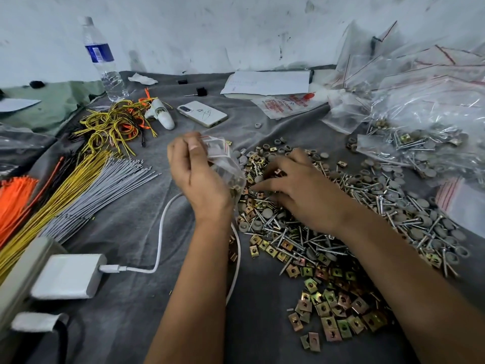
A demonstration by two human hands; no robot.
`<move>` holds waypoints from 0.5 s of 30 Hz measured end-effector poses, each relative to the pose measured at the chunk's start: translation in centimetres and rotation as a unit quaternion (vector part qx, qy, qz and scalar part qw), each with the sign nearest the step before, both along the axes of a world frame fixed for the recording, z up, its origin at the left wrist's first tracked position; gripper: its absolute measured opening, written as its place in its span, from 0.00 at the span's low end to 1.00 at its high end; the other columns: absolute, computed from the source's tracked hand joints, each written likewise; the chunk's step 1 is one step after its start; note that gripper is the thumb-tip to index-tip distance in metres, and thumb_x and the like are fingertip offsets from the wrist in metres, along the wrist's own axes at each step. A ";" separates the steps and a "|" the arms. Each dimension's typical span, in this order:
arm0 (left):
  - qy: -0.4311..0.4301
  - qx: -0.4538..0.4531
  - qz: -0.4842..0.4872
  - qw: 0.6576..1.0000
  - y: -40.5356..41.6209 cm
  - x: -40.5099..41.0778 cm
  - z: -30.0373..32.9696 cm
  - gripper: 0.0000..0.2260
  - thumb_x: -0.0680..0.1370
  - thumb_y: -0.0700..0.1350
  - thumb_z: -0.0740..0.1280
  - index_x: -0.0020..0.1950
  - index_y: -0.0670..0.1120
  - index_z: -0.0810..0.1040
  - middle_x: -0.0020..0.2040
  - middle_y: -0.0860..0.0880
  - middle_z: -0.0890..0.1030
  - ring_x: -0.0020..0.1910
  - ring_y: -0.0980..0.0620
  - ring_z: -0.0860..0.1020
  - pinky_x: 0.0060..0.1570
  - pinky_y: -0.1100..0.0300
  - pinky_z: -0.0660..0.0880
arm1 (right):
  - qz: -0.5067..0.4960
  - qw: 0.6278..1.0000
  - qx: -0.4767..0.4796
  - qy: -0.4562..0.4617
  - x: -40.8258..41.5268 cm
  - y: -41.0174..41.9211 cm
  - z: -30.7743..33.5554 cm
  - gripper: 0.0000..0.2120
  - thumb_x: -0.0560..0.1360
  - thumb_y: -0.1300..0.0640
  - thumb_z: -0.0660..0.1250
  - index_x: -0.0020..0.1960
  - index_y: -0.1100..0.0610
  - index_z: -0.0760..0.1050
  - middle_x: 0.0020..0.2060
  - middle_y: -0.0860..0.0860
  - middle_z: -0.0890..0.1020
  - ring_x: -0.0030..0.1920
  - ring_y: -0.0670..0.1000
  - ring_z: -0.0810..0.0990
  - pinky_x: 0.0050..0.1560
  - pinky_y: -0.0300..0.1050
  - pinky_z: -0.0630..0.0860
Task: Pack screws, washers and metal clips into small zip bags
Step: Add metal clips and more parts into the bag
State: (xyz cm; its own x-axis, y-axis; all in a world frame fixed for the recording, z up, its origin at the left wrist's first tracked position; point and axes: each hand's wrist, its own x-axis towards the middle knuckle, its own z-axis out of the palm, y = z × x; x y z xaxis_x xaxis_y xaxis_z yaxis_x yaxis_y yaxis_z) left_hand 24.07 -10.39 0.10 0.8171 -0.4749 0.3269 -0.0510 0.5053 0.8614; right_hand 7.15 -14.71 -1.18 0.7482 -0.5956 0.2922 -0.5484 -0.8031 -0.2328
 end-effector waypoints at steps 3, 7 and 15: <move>-0.004 0.002 -0.005 1.000 -0.2 0.0 -0.1 0.13 0.84 0.33 0.57 0.42 0.44 0.72 0.51 0.36 0.70 0.49 0.45 0.69 0.53 0.55 0.68 | 0.003 0.999 0.006 0.049 0.4 -0.2 0.2 0.18 0.82 0.51 0.64 0.70 0.37 0.75 0.66 0.48 0.70 0.64 0.49 0.61 0.69 0.50 0.68; -0.008 0.013 -0.005 1.000 -0.3 0.0 -0.1 0.11 0.84 0.31 0.57 0.45 0.41 0.73 0.51 0.35 0.70 0.50 0.45 0.70 0.53 0.59 0.70 | -0.016 0.999 0.011 0.044 0.2 0.2 0.6 0.15 0.79 0.46 0.67 0.65 0.42 0.80 0.61 0.48 0.73 0.63 0.49 0.62 0.67 0.51 0.69; 0.031 0.024 -0.026 0.999 -0.2 -0.1 -0.4 0.11 0.82 0.40 0.60 0.41 0.48 0.76 0.51 0.38 0.73 0.50 0.44 0.72 0.53 0.47 0.68 | -0.045 0.997 0.028 0.050 -0.7 0.0 0.5 0.15 0.77 0.42 0.68 0.56 0.51 0.79 0.49 0.43 0.71 0.55 0.44 0.63 0.57 0.42 0.66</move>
State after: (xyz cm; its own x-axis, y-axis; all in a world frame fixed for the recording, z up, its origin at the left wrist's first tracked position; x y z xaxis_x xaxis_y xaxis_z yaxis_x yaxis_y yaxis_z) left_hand 23.99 -10.59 -0.27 0.8096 -0.5303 0.2516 0.0287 0.4639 0.8854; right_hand 6.43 -14.67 -0.71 0.7142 -0.6755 0.1834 -0.6408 -0.7364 -0.2170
